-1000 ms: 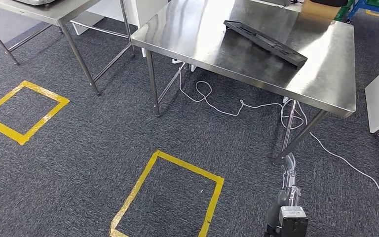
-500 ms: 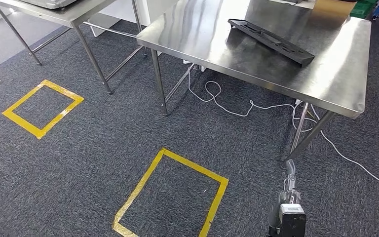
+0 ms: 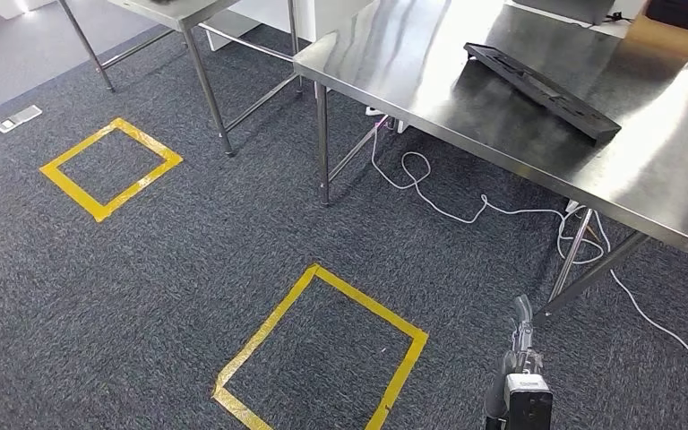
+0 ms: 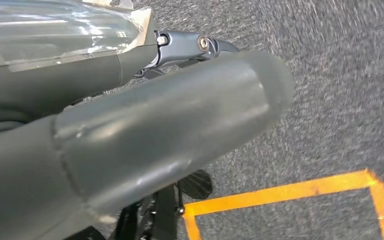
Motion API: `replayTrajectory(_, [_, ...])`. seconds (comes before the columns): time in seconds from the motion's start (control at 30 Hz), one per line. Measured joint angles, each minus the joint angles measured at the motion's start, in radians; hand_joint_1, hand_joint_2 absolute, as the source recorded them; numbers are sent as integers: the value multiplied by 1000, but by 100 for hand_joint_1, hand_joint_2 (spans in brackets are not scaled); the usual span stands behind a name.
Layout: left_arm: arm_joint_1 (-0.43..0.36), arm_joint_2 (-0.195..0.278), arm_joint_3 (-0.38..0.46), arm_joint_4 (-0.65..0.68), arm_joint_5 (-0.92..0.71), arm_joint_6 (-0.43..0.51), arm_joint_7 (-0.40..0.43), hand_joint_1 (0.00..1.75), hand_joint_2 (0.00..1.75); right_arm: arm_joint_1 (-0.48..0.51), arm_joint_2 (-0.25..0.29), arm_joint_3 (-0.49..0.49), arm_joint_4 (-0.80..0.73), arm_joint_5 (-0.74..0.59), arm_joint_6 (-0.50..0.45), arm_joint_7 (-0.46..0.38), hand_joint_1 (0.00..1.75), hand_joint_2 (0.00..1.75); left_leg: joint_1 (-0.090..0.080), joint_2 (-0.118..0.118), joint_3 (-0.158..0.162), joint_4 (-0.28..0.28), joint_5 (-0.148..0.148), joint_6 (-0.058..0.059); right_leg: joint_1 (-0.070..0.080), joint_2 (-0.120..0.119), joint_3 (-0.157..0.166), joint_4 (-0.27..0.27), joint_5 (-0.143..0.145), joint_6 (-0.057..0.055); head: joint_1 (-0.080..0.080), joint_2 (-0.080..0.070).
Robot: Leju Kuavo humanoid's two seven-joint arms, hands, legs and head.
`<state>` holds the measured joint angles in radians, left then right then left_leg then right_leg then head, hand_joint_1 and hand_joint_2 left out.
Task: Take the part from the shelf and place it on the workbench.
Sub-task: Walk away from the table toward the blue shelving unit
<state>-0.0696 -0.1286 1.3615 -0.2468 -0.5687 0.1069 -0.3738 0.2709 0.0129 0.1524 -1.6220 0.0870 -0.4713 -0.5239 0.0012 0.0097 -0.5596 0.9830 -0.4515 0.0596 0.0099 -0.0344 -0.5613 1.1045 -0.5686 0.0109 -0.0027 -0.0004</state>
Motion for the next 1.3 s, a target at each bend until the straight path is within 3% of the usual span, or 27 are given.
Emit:
replayTrajectory(0.07, [-1,0,0,0,0,-1,1,0,0,5,0,-1,0,3,0,5,0,0,1,-18,-5,-1,4,1,-8,24,-63,134,-52,2,1,0])
replayTrajectory(0.1, [0,-1,0,0,0,-1,1,0,0,7,0,-1,0,4,0,6,0,0,1,-28,-6,-1,5,0,-12,26,-83,175,-62,8,1,0])
replayTrajectory(0.13, [1,-1,0,0,0,-1,2,0,0,9,0,-2,0,5,0,7,0,0,2,-37,-6,-1,5,-1,-17,27,-84,177,-55,19,0,0])
replayTrajectory(0.2, [2,-2,0,0,-1,-1,2,0,0,11,0,-4,0,6,0,7,0,0,5,-59,-5,2,6,-6,-27,38,-33,67,2,45,1,0])
replayTrajectory(0.27, [1,-2,0,0,-1,-1,2,0,0,12,0,-5,0,9,0,7,0,0,4,-78,-7,9,4,-15,-34,68,25,-68,53,54,2,0])
replayTrajectory(0.33, [1,-2,0,0,-1,0,2,0,0,15,1,-5,-2,15,1,9,0,0,3,-91,-15,13,5,-28,-32,80,41,-112,65,41,1,0])
replayTrajectory(0.4, [3,-3,0,0,-2,1,3,0,0,17,2,-5,-3,22,3,14,0,0,7,-101,-23,14,7,-39,-33,65,44,-113,71,23,1,0])
replayTrajectory(0.47, [4,-4,0,0,-4,2,4,0,0,16,4,-6,-6,28,5,18,0,0,10,-78,-43,52,-18,-48,-38,49,46,-117,76,7,-3,0])
replayTrajectory(0.57, [2,-5,0,0,-7,2,4,0,0,17,7,-6,-7,31,6,20,0,0,13,-27,-130,240,-116,-61,-35,19,46,-118,75,-9,-11,0])
replayTrajectory(0.6, [2,-6,0,0,-8,2,4,0,0,17,7,-7,-7,31,6,20,0,0,15,-21,-156,294,-135,-65,-34,9,46,-118,74,-9,-10,0])
replayTrajectory(0.63, [2,-6,0,0,-8,2,5,0,0,17,7,-7,-7,32,6,21,0,0,17,-18,-166,316,-135,-67,-33,0,46,-118,73,-10,-11,0])
replayTrajectory(0.67, [3,-6,0,0,-8,2,5,0,0,17,7,-7,-7,32,6,21,0,0,19,-14,-155,296,-116,-67,-33,-9,47,-118,73,-10,-11,0])
replayTrajectory(0.73, [3,-6,0,0,-8,2,5,0,0,16,8,-8,-7,33,6,21,0,0,21,14,-81,160,-52,-65,-32,-24,51,-118,70,-7,-11,0])
replayTrajectory(0.8, [0,-6,0,0,-8,2,5,0,0,16,9,-8,-8,33,6,21,0,0,15,44,-21,48,-17,-59,-24,-36,55,-117,64,1,-9,0])
replayTrajectory(0.83, [-1,-6,0,0,-9,2,5,0,0,16,10,-8,-8,33,6,21,0,0,11,50,-13,30,-16,-55,-20,-42,56,-117,63,6,-7,0])
replayTrajectory(0.9, [-1,-6,0,0,-10,2,5,0,0,15,10,-9,-8,35,6,21,0,0,5,32,-15,24,-14,-43,-17,-55,58,-119,61,17,-4,0])
replayTrajectory(0.93, [0,-7,0,0,-10,2,5,0,0,15,10,-9,-9,37,6,22,0,0,5,24,-14,19,-10,-36,-18,-49,57,-114,55,22,-3,0])
replayTrajectory(0.97, [0,-7,0,0,-10,2,5,0,0,15,11,-10,-9,38,6,22,0,0,6,15,-12,13,-5,-27,-19,-33,49,-93,41,24,-3,0])
replayTrajectory(1.03, [-2,-7,0,0,-10,2,4,0,0,17,11,-13,-9,42,7,24,0,0,7,-1,-10,7,1,-16,-23,9,0,12,-13,16,0,0])
replayTrajectory(1.1, [-2,-7,0,0,-11,3,4,0,0,20,11,-15,-9,48,7,27,0,0,6,-22,-12,7,2,-13,-23,26,-68,149,-65,10,2,0])
replayTrajectory(1.13, [-2,-7,0,0,-11,4,4,0,0,21,11,-17,-9,53,9,29,0,0,6,-34,-12,8,2,-13,-23,29,-86,182,-70,14,2,0])
replayTrajectory(1.17, [-1,-8,0,0,-11,5,4,0,0,22,12,-18,-9,58,11,31,0,0,5,-45,-11,8,2,-13,-23,31,-85,174,-57,22,3,0])
replayTrajectory(1.23, [-1,-10,0,0,-12,7,0,0,0,21,14,-22,-9,68,20,36,0,0,5,-69,-9,10,2,-14,-24,45,-29,48,6,39,3,0])
replayTrajectory(1.3, [-1,-11,0,0,-12,8,-5,0,0,20,18,-27,-9,75,28,37,0,0,1,-89,-11,17,-1,-19,-26,69,22,-76,55,41,3,0])
